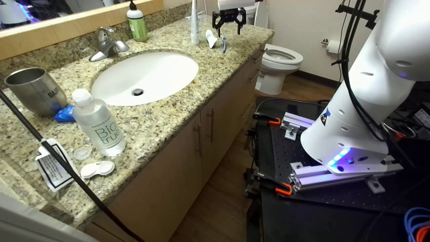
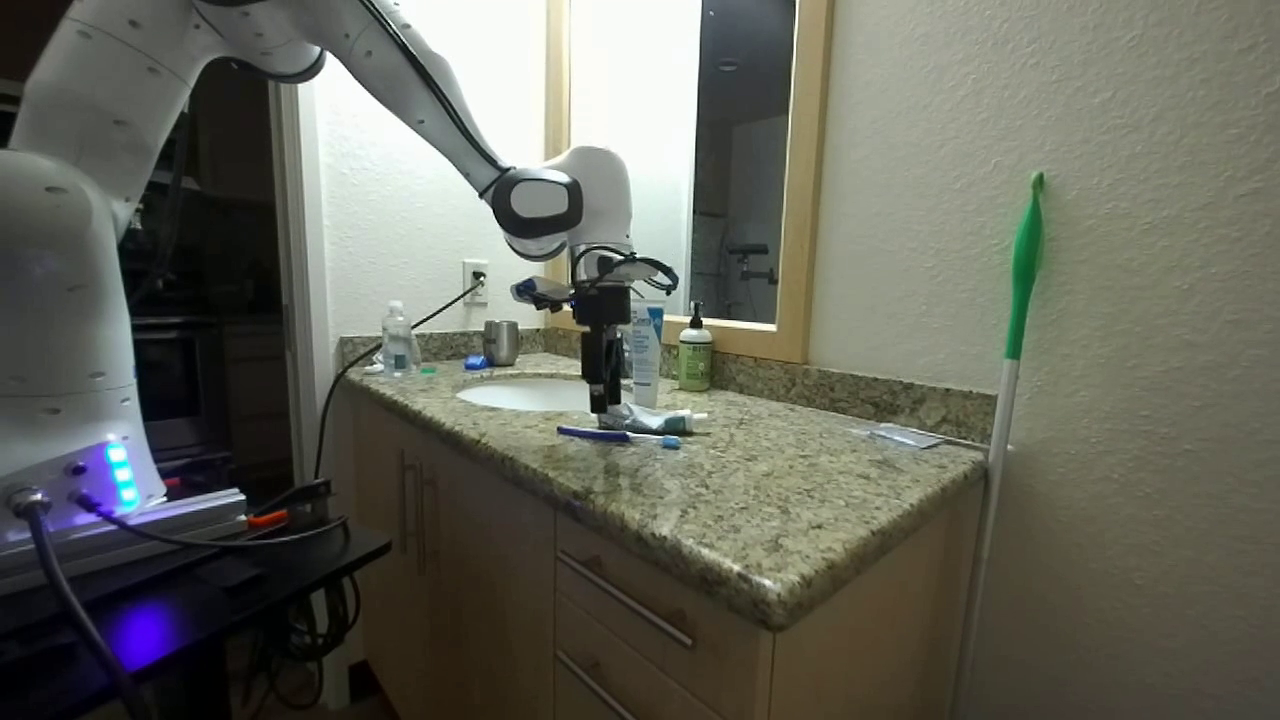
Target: Pick the toothbrush and put it in the cup
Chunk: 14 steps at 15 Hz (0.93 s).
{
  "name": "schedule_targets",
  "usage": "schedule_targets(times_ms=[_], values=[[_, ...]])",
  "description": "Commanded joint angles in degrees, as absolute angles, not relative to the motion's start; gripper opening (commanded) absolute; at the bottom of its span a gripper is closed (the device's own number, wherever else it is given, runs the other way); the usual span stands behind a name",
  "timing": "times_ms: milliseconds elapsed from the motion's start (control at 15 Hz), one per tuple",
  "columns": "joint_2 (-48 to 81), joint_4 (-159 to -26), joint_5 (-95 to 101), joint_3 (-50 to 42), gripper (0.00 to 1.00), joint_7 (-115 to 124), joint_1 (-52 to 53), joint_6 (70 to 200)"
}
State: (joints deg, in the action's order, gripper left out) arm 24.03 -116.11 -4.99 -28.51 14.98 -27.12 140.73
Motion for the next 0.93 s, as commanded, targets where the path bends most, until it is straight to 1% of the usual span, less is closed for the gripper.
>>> schedule_targets(times_ms=[0, 267, 333, 667, 733, 867], values=[[24.03, -115.93, -4.75, -28.21, 1.00, 15.17, -27.58, 140.58], [26.40, -119.12, -5.31, -27.54, 1.00, 22.86, -23.67, 150.65], [25.35, -116.73, -4.98, -28.15, 1.00, 19.87, -25.63, 145.78], [25.91, -116.74, -4.97, -28.30, 1.00, 20.68, -25.12, 146.48], [30.78, -109.19, -7.31, -27.47, 1.00, 13.73, -31.85, 145.10], [33.48, -105.34, -9.10, -27.16, 1.00, 12.82, -34.45, 145.47]])
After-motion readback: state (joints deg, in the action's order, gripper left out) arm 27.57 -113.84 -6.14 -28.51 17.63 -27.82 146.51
